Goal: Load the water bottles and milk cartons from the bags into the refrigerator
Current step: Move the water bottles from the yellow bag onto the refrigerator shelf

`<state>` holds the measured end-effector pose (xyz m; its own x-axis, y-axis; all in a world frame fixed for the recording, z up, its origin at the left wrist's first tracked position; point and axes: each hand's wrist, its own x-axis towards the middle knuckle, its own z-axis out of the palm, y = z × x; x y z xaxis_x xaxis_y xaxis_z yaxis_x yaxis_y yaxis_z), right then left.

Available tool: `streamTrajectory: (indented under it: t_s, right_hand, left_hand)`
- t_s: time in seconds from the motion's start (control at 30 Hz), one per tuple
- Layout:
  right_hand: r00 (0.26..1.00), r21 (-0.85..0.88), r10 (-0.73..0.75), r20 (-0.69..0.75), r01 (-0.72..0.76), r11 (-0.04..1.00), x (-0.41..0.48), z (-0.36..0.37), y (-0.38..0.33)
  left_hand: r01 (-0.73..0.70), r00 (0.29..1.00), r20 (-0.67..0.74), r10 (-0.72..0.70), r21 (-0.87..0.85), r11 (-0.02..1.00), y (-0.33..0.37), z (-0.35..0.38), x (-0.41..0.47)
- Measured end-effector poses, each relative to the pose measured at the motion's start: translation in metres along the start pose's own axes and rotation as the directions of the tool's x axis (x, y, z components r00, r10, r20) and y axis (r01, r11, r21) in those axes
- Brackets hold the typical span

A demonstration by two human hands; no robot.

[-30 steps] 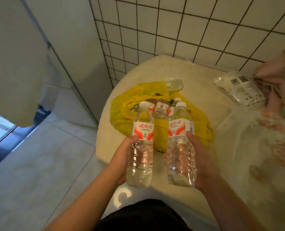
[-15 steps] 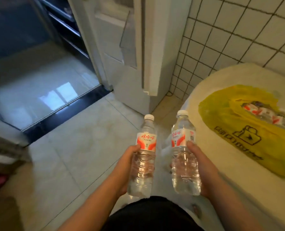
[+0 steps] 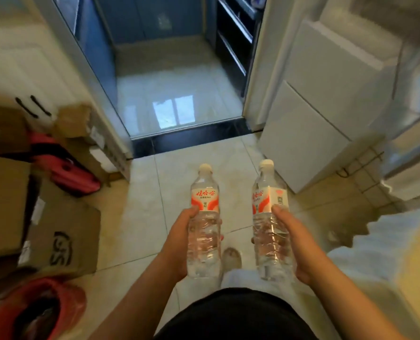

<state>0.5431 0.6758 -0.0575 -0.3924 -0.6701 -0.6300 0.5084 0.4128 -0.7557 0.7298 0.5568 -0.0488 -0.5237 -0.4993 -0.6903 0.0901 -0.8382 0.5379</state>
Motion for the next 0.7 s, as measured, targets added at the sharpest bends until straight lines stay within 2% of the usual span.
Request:
streamTrajectory:
  t_s: [0.37,0.5,0.7]
  right_hand:
    - [0.994,-0.066,-0.012,0.109,0.019,0.998,0.152,0.097,-0.107]
    - [0.991,-0.069,-0.043,0.128,0.052,0.996,0.205,0.125,-0.15]
    - [0.993,-0.058,-0.119,0.024,0.12,0.991,0.261,0.137,-0.197]
  left_hand:
    - [-0.098,0.992,-0.083,0.096,-0.022,0.995,0.141,-0.019,0.095]
    - [-0.116,0.992,-0.061,0.114,-0.032,0.993,0.192,-0.01,0.137]
    - [-0.08,0.997,0.023,0.079,0.022,0.997,0.253,0.015,0.205]
